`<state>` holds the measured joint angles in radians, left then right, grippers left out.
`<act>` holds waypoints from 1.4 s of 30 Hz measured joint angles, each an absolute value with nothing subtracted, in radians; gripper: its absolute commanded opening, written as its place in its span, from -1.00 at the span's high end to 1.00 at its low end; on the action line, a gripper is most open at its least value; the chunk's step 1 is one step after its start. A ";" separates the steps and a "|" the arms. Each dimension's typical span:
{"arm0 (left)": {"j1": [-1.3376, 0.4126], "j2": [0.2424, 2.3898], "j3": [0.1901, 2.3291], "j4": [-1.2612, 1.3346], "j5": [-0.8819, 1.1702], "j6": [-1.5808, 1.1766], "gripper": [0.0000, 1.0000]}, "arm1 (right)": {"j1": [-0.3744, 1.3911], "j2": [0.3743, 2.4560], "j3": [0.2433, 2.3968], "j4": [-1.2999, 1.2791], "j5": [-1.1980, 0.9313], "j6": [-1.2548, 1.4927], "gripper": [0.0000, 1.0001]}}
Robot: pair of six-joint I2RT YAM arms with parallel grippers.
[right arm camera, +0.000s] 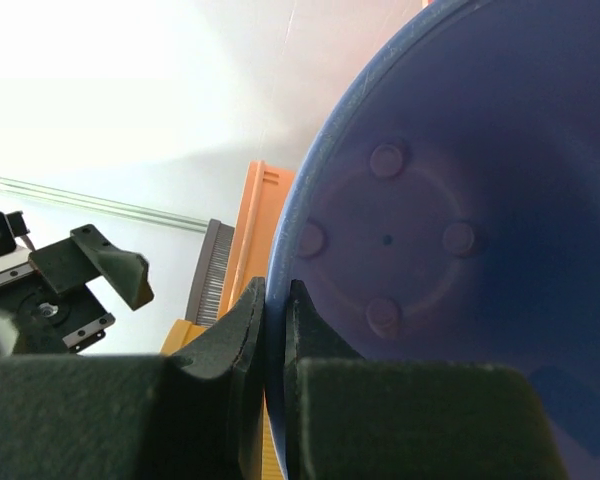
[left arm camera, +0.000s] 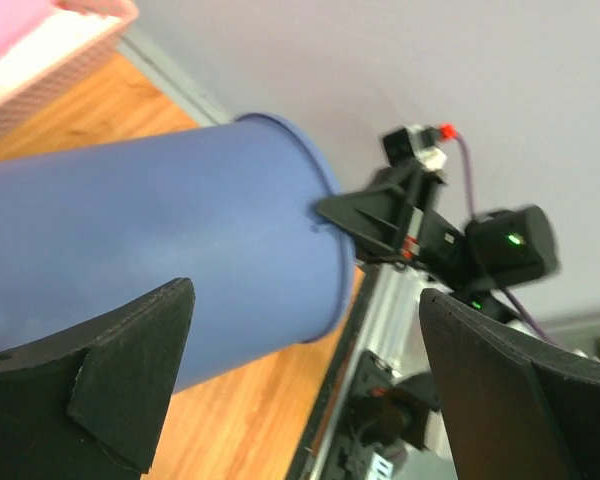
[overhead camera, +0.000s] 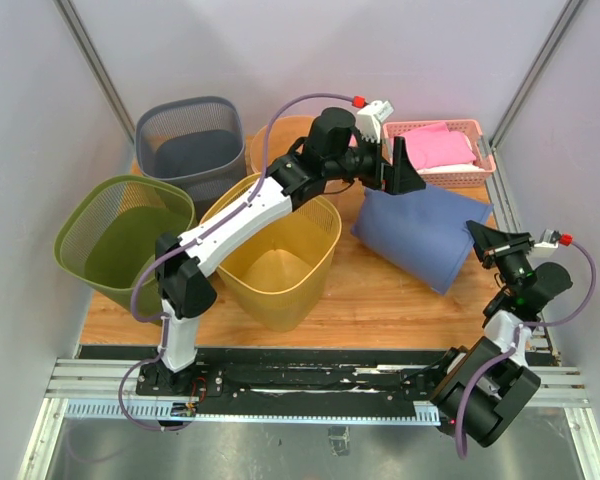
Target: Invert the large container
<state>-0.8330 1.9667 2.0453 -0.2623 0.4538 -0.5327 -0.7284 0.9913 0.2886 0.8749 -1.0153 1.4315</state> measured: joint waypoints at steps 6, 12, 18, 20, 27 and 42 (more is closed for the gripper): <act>-0.832 1.982 2.108 -0.426 0.199 -0.458 -0.98 | -0.728 1.038 0.274 0.949 -1.009 1.449 0.99; -0.826 2.045 2.154 -0.511 0.065 -0.420 -0.98 | -0.728 1.093 0.250 1.083 -1.010 1.507 0.99; -0.826 2.133 2.228 -0.575 0.025 -0.398 -0.98 | -0.725 1.164 0.232 1.280 -1.013 1.624 0.99; -0.825 2.134 2.228 -0.591 0.017 -0.393 -0.98 | -0.715 1.213 0.228 1.374 -1.003 1.670 0.99; -0.824 2.112 2.230 -0.593 -0.002 -0.381 -0.98 | -0.557 1.317 0.231 1.543 -0.904 1.760 0.99; -0.822 2.056 2.218 -0.592 -0.002 -0.374 -0.98 | -0.656 1.401 0.171 1.579 -0.873 1.821 0.99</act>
<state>-0.8215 2.0556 2.2181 -0.5922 -0.0017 -0.3744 -0.6556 1.4014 0.1711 1.5787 -0.8726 1.8206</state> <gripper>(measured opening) 0.992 0.060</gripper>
